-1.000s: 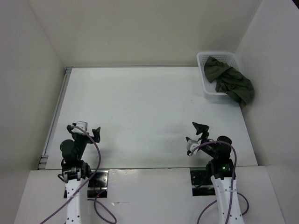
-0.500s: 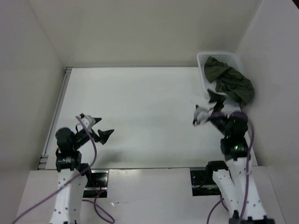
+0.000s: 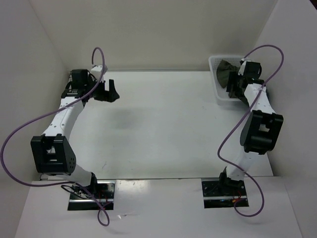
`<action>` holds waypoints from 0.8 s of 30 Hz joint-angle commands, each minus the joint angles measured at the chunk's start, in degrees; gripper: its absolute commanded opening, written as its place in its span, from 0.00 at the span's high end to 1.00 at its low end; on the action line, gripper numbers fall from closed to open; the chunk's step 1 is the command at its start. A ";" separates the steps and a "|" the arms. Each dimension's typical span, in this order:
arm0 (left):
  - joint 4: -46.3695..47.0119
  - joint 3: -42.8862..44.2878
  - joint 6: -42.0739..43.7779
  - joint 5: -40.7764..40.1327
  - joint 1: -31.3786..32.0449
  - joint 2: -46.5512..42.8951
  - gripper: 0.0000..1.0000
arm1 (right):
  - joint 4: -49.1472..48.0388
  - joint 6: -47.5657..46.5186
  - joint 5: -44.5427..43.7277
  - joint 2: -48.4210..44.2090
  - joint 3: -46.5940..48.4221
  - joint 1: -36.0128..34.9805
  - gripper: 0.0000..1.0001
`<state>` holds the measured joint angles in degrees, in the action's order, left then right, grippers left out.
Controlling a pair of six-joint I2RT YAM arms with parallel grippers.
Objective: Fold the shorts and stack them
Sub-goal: Grab the shorts from the pile
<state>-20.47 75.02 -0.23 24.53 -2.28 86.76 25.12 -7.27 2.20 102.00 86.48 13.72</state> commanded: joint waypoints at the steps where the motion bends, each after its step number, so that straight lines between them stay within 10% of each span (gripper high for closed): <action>1: -5.98 -0.05 0.23 7.10 0.53 -0.98 0.01 | -0.95 2.97 -5.62 1.69 6.25 -1.06 0.19; 24: -7.04 -2.95 0.23 6.40 0.53 1.22 0.01 | -3.33 -1.16 -7.29 10.06 2.55 -1.06 0.59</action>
<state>-27.66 71.48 -0.23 30.24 -1.93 87.77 24.10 -7.18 -5.32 110.17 87.99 12.99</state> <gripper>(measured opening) 0.993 0.431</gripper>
